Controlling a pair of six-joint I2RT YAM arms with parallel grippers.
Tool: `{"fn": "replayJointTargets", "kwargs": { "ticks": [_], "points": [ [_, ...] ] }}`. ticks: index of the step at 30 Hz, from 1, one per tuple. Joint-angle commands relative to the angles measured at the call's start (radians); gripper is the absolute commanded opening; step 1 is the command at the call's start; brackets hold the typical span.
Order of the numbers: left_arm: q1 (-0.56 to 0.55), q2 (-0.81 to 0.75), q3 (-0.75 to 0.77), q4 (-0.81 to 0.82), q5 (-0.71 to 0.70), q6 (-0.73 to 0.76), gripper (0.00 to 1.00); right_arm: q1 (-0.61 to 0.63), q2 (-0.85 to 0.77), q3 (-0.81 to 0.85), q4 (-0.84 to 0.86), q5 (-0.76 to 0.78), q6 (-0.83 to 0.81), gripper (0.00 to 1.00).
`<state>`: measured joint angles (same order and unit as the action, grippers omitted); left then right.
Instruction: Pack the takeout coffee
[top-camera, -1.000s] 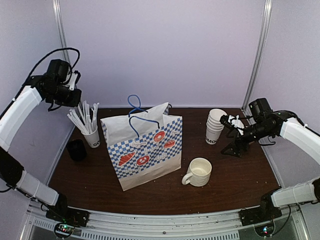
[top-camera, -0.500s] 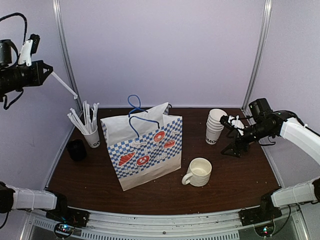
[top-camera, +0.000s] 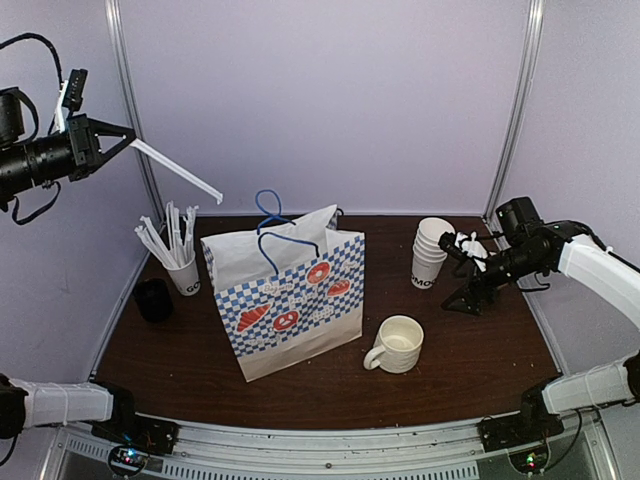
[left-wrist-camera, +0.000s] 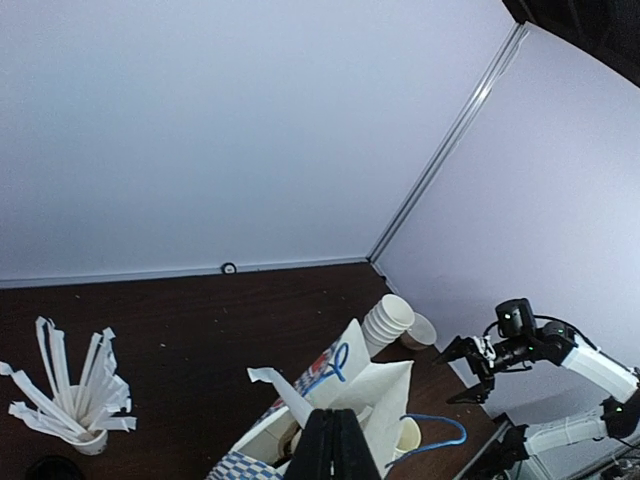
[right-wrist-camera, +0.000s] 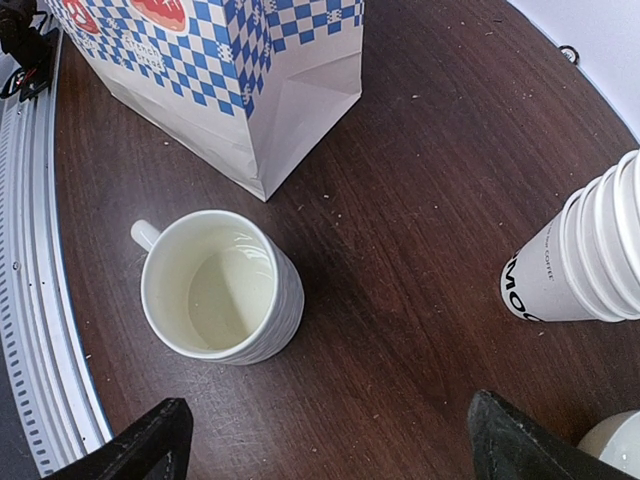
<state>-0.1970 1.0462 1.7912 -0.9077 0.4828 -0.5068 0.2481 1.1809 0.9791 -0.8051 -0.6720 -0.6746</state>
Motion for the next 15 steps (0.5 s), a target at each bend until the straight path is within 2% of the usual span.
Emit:
{"fn": "replayJointTargets", "kwargs": {
  "ticks": [1, 8, 12, 15],
  "points": [
    [0.006, -0.05, -0.08, 0.072, 0.146, -0.122, 0.0, -0.007, 0.006, 0.0, -0.009, 0.021, -0.005, 0.99],
    [0.005, -0.079, -0.21, 0.134, 0.193, -0.189, 0.0, -0.007, 0.013, 0.0, -0.011, 0.02, -0.007, 1.0],
    [-0.004, -0.077, -0.328, 0.258, 0.23, -0.272, 0.0, -0.007, 0.011, 0.0, -0.011, 0.024, -0.008, 0.99],
    [-0.059, -0.065, -0.41, 0.33, 0.195, -0.295, 0.0, -0.007, 0.011, -0.001, -0.011, 0.028, -0.01, 0.99]
  ]
}}
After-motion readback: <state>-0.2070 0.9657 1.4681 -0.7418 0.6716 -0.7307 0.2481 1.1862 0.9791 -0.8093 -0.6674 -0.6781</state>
